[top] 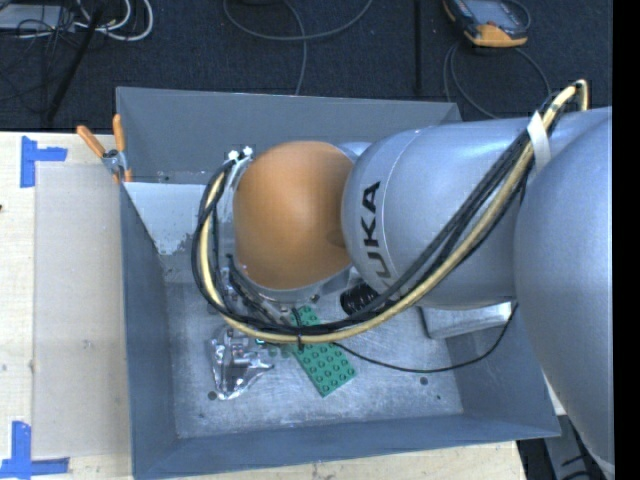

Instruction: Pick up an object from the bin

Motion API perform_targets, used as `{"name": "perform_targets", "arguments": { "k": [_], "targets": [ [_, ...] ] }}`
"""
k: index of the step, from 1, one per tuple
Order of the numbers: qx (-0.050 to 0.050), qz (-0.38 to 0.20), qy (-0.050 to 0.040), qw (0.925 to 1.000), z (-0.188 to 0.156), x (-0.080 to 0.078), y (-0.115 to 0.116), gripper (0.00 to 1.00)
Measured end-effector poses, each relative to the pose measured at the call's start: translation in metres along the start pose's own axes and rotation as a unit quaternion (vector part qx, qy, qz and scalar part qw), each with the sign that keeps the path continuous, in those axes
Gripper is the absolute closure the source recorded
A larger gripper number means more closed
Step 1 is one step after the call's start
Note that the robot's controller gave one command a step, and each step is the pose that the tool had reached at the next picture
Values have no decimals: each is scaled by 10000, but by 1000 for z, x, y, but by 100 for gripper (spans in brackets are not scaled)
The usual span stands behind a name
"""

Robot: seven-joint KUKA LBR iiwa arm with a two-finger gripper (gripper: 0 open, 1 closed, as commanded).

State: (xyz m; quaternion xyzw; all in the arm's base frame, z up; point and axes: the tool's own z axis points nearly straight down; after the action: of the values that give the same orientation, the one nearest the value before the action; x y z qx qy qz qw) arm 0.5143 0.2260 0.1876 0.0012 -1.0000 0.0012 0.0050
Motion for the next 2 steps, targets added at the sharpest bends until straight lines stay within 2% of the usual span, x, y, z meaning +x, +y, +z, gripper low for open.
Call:
{"name": "perform_targets", "arguments": {
  "k": [1,2],
  "targets": [
    [-59,-1271,-167,9917,110,-35,-57,0],
    [-50,-1259,-161,9919,108,-35,-57,100]
  ]
}}
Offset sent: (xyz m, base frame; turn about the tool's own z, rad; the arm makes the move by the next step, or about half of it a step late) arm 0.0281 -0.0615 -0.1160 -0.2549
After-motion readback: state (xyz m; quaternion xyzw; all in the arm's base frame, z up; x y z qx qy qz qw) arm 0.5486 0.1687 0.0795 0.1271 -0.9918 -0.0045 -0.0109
